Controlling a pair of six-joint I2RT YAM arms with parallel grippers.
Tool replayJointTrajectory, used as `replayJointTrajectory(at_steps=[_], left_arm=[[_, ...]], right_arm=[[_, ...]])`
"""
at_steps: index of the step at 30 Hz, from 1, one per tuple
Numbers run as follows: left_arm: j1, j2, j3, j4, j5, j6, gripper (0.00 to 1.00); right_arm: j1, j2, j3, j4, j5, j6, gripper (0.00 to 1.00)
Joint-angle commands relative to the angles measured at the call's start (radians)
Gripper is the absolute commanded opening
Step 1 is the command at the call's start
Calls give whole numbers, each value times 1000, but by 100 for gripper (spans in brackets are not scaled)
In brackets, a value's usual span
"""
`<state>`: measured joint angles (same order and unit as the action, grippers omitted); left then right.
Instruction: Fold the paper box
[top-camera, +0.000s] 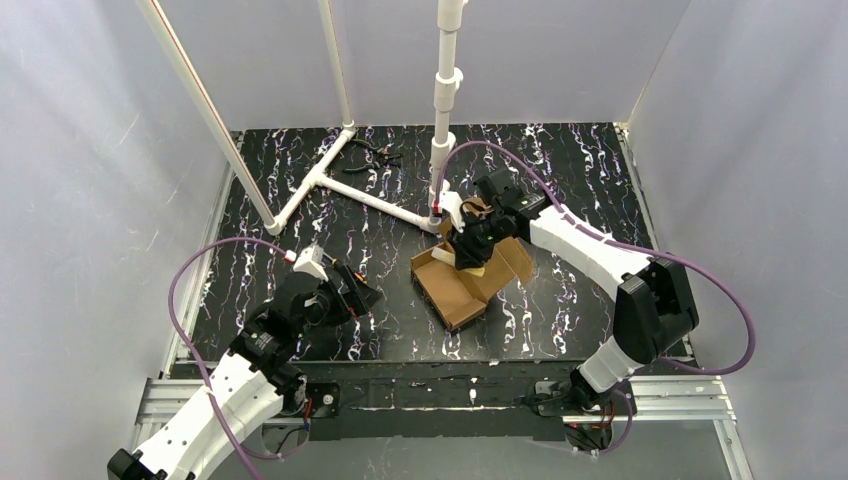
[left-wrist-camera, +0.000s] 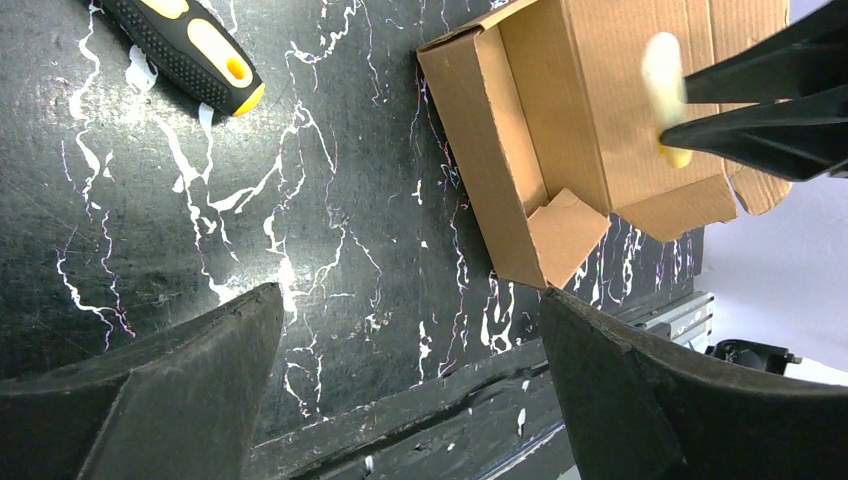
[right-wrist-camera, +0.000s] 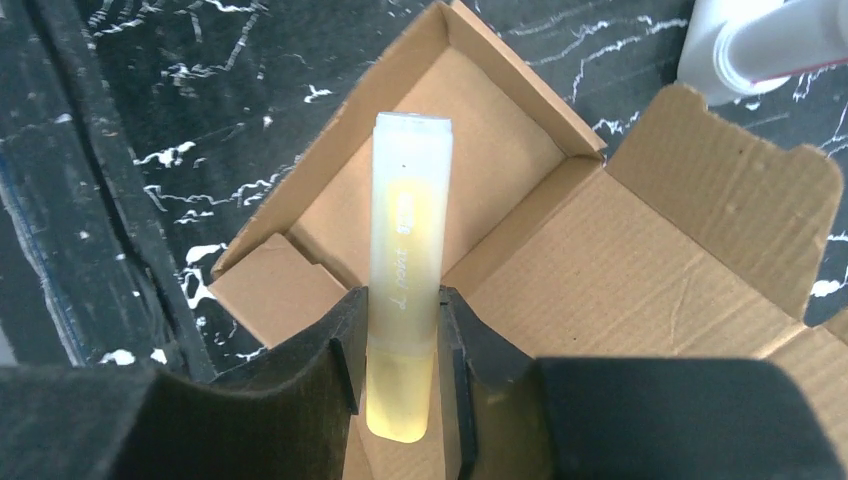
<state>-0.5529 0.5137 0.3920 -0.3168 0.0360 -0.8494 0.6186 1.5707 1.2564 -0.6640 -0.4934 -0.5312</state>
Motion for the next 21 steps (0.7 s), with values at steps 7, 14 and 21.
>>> replayJointTrajectory(at_steps=[7, 14, 21], left_arm=[[4, 11, 54, -73, -99, 21, 98], [4, 76, 141, -161, -154, 70, 98], [4, 115, 241, -182, -122, 221, 98]], right_arm=[[16, -1, -35, 99, 74, 116, 76], [-40, -75, -11, -55, -138, -76, 84], [-339, -286, -139, 6, -411, -91, 87]])
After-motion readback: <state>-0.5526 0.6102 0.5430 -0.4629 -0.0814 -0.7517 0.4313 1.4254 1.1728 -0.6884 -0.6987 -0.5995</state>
